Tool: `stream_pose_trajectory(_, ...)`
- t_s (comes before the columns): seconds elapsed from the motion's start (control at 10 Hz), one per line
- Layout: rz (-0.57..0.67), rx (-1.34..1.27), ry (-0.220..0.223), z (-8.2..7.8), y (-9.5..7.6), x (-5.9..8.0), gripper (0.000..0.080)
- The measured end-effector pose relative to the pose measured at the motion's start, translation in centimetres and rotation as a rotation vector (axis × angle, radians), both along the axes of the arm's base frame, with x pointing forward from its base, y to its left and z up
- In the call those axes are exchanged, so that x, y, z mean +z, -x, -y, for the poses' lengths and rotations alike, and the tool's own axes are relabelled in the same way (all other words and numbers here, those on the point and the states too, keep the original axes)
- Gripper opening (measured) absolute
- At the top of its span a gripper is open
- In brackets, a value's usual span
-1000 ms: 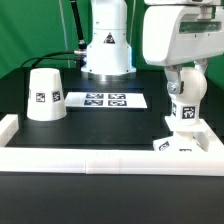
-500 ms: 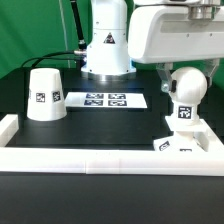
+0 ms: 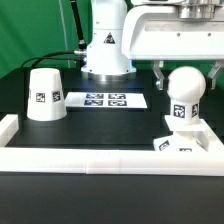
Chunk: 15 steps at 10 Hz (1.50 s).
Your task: Assemble lamp
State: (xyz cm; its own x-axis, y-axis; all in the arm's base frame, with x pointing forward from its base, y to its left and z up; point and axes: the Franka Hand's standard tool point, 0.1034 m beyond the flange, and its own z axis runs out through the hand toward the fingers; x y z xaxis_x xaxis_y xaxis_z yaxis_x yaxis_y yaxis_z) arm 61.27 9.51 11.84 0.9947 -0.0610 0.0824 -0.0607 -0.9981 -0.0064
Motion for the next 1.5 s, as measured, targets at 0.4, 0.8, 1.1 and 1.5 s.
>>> stream_pose_trajectory(0.4,-0.006,-0.41,-0.033,-0.05,0.22,-0.19,0.0579)
stream_pose_trajectory(0.8,-0.043,-0.739,-0.068,-0.28,0.6,-0.24,0.0579)
stream_pose_trajectory(1.1,-0.047,-0.81,-0.08,-0.41,0.64,-0.28,0.0579)
stream_pose_trajectory(1.5,-0.046,-0.565,-0.063,-0.93,0.75,-0.28,0.0698)
